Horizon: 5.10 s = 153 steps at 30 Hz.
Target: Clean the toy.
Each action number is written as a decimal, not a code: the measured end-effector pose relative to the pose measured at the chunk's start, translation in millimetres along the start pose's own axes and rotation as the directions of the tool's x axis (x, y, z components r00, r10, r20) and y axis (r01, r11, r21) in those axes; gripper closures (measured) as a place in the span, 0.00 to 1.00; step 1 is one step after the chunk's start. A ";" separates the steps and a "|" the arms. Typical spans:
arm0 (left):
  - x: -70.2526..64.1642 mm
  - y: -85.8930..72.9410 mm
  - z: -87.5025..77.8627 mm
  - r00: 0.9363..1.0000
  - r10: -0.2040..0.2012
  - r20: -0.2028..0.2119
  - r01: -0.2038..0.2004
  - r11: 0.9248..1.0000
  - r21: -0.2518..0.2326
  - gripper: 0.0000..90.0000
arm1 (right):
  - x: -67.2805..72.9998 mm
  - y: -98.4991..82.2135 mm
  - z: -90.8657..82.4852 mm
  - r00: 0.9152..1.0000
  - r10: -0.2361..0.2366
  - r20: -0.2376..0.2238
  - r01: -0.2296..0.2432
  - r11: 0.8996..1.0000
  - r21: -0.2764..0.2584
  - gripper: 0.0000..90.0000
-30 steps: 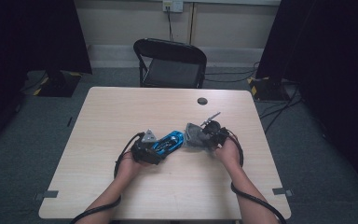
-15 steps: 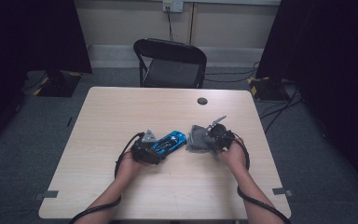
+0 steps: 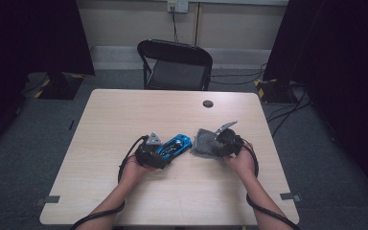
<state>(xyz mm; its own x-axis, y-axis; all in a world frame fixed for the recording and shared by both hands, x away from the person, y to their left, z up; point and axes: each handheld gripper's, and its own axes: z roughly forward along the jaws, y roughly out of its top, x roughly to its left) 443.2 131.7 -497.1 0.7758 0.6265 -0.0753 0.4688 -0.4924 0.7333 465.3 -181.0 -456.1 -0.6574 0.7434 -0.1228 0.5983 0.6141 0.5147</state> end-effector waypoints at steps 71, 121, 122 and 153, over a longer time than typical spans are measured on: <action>3.2 45.1 18.6 0.999 0.047 0.016 -0.047 0.999 0.006 0.56 | -7.0 -14.3 23.5 0.986 0.138 -0.092 -0.147 0.984 -0.098 0.73; 3.6 43.9 17.3 1.000 0.002 0.024 -0.002 1.000 -0.004 0.57 | 113.8 23.6 1.6 0.881 -0.300 -0.367 0.276 0.954 -0.118 0.84; 3.8 43.7 17.1 1.000 0.001 0.023 -0.001 1.000 -0.004 0.57 | 111.9 24.9 4.1 0.882 -0.298 -0.365 0.276 0.955 -0.112 0.84; 3.7 42.6 16.7 1.000 0.006 0.021 -0.006 1.000 -0.006 0.57 | 58.1 35.7 25.0 0.947 -0.140 -0.290 0.141 0.990 -0.016 0.83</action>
<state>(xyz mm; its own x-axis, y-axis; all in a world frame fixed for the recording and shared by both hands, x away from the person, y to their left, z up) 473.1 103.0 -477.4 0.7874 0.6105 -0.0848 0.4614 -0.4926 0.7379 460.0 -109.2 -466.1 -0.8390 0.5411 0.0578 0.4920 0.7089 0.5053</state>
